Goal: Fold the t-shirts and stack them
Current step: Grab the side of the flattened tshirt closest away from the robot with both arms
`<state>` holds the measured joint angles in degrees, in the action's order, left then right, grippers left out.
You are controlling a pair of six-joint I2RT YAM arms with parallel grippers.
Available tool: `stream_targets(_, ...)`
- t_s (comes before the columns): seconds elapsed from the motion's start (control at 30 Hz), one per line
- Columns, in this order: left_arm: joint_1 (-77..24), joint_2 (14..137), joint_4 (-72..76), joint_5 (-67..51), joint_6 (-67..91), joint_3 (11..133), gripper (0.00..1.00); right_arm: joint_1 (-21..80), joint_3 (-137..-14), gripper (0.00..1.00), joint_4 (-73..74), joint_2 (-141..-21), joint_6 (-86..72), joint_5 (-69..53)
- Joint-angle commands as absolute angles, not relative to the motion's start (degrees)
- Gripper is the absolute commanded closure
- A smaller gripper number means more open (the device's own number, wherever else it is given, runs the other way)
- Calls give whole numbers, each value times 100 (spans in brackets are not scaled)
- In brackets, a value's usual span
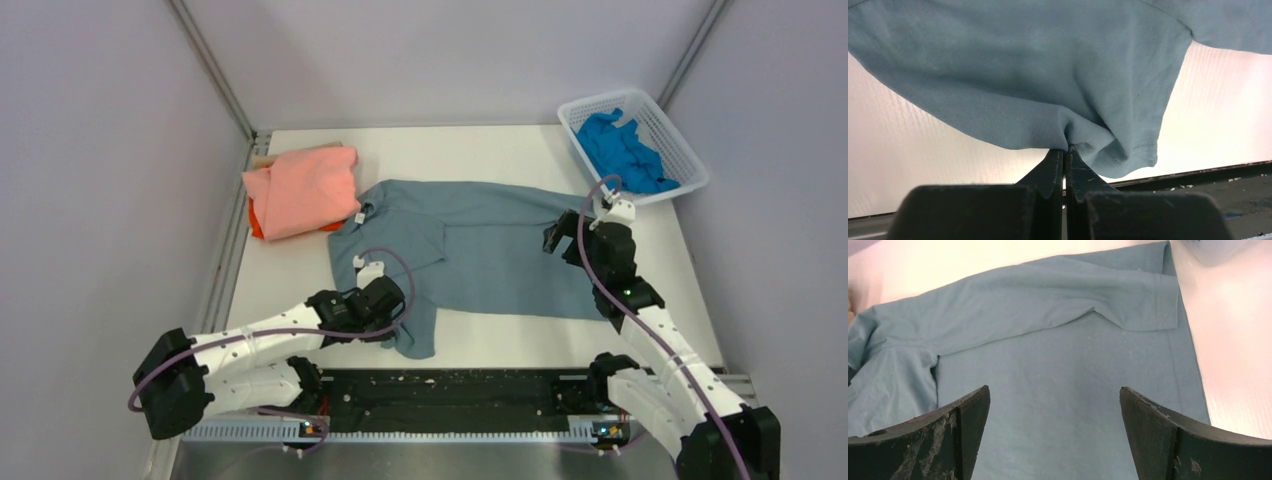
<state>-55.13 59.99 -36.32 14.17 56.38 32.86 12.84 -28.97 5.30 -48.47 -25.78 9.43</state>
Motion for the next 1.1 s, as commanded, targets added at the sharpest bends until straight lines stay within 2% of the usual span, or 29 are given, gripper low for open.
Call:
stream_targets(0.0,-5511,6066,-3446,1503,5581,3391,100,1252,-2958,1,308,-4629,-2635,996)
stream_targets(0.23,-5511,5815,-3228,1594,5472,3475,100,1250,-2973,1,409,-4599,-2677,930)
stream_targets(0.4,-5511,5815,-2904,1581,5328,3540,100,1253,-3099,1,1118,-4433,-2914,1204)
stream_targets(0.77,-5502,5582,-2429,1362,4712,3455,100,1249,-2524,1,3529,-3689,-4697,2429)
stream_targets(1.07,-5502,5657,-2390,1375,4727,3509,100,1254,-2182,1,3956,-3166,-6045,2133)
